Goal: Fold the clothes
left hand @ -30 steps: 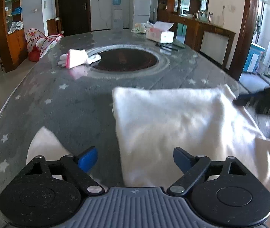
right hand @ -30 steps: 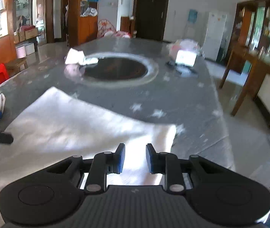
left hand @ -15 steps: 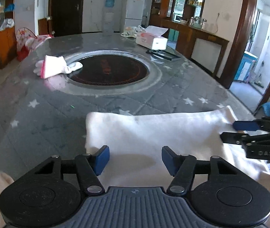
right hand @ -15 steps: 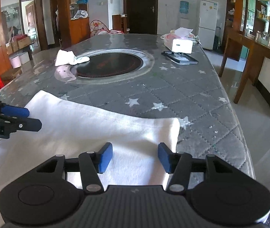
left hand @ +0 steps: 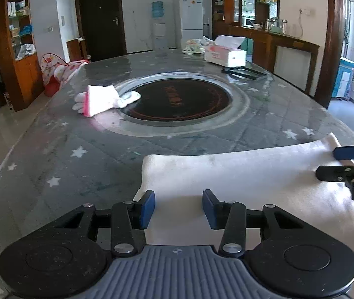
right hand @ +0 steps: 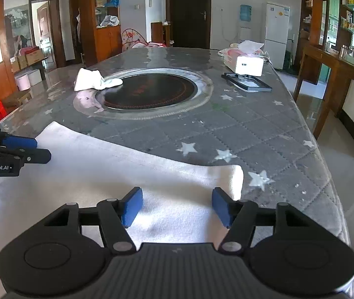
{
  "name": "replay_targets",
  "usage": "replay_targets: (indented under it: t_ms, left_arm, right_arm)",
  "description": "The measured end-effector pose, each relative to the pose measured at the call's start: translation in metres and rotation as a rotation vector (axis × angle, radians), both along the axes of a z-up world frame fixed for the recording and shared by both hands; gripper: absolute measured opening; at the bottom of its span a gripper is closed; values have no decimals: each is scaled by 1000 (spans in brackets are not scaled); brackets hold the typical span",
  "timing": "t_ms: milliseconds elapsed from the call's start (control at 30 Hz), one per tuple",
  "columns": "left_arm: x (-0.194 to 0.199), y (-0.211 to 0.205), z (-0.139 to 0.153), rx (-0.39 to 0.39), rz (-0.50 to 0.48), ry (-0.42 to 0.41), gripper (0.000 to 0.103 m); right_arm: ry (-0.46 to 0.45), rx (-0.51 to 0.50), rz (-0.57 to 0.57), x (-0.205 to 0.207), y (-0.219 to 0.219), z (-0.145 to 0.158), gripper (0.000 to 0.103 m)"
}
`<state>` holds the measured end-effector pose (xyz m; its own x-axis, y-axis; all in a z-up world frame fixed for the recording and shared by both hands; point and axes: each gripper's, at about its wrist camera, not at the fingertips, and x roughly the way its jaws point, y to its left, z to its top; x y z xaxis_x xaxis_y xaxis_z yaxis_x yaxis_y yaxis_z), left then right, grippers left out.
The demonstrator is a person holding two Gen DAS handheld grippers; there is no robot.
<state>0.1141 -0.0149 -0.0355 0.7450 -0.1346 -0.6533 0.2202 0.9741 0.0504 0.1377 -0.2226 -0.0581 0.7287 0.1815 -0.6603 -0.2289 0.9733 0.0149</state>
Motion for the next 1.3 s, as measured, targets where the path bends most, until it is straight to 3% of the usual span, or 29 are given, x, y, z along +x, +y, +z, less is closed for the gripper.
replay_targets:
  t_ms: [400,533,767,900,967,1100,1300]
  left_arm:
    - [2,20,-3,71,57,-43,49]
    - [9,47,-3,-23,103,-6,52]
    - [4,63,-7,9,127,-49,54]
    - [-2,81,-7,-24,135,-50,57]
    - [-6,87,-6,-24,140,-45,57]
    - [-17,102,-3,13,167,-48,57]
    - [-48,130,12,-48,170,-82,56]
  right_arm:
    - [-12,-10,30,16,23,-2,68]
    - [-13,-10,31,21,31,-3,72]
    - [-12,-19,31,32,48,-3,73]
    - [-8,-10,45,30,44,-2,73]
    - [-19,1,43,26,41,1,68]
    - [-54,-8,73,6,40,13,68]
    - [-58,-22,99,-39,28,22,69]
